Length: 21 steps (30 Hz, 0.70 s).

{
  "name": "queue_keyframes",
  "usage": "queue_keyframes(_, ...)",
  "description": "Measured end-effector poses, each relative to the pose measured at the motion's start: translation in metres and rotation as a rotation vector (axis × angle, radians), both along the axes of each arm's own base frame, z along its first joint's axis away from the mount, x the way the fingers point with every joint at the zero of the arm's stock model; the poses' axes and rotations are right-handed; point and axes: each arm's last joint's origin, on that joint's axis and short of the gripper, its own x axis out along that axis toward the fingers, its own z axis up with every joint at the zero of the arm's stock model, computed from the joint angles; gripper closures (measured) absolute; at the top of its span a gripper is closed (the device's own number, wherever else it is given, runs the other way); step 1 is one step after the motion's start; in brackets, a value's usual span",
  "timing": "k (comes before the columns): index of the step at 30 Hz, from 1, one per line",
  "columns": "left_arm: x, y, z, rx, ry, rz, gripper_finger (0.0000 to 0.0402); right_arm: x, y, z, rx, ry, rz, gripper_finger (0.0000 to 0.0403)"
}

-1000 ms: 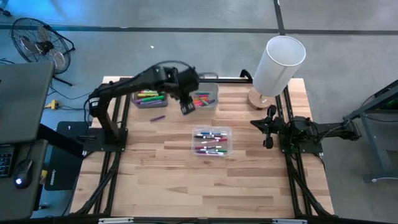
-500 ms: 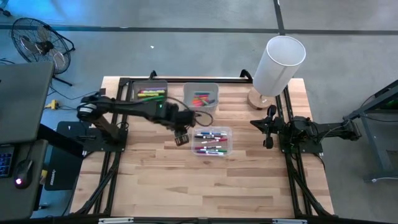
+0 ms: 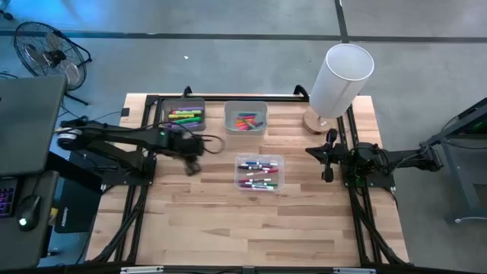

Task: Pick & Place Markers
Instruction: Put the purple pen into the gray bin

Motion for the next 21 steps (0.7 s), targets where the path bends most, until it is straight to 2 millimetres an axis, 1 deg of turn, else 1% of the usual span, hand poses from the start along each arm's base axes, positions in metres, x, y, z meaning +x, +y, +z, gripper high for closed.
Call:
queue_keyframes(1,-0.006,0.004,-0.004,0.009,-0.010,0.014,0.0276,0.000,0.000,0.000,0.000,0.005,0.001,0.0402)
queue_keyframes(2,-0.017,0.008,-0.010,0.008,0.025,0.033,0.0276,0.000,0.000,-0.001,0.000,0.006,0.003,0.0402)
queue_keyframes(3,-0.024,0.012,-0.018,0.004,0.064,0.054,0.0276,0.000,0.000,0.000,0.000,0.006,0.003,0.0402)
queue_keyframes(5,-0.024,0.022,-0.023,-0.010,0.016,0.099,0.0276,0.000,0.000,-0.001,0.000,0.007,0.001,0.0402)
queue_keyframes(6,-0.028,0.028,-0.029,-0.019,0.030,0.117,0.0276,0.000,0.000,-0.001,-0.001,0.009,0.003,0.0402)
queue_keyframes(7,-0.035,0.032,-0.035,-0.039,0.085,0.126,0.0276,0.000,0.000,-0.001,0.000,0.007,0.002,0.0402)
queue_keyframes(8,-0.036,0.036,-0.040,-0.058,0.108,0.130,0.0276,0.000,0.000,0.000,0.000,0.006,0.001,0.0402)
queue_keyframes(10,-0.028,0.048,-0.043,-0.064,0.066,0.141,0.0276,0.000,0.000,-0.001,0.000,0.007,0.003,0.0402)
queue_keyframes(12,-0.034,0.057,-0.051,-0.072,0.143,0.165,0.0276,0.000,0.000,-0.001,-0.001,0.007,0.001,0.0402)
queue_keyframes(15,-0.030,0.071,-0.058,-0.083,0.150,0.157,0.0276,0.001,0.000,-0.001,-0.001,0.010,0.004,0.0402)
queue_keyframes(21,-0.031,0.087,-0.070,-0.103,0.213,0.129,0.0276,0.001,0.000,-0.001,-0.001,0.017,0.001,0.0402)
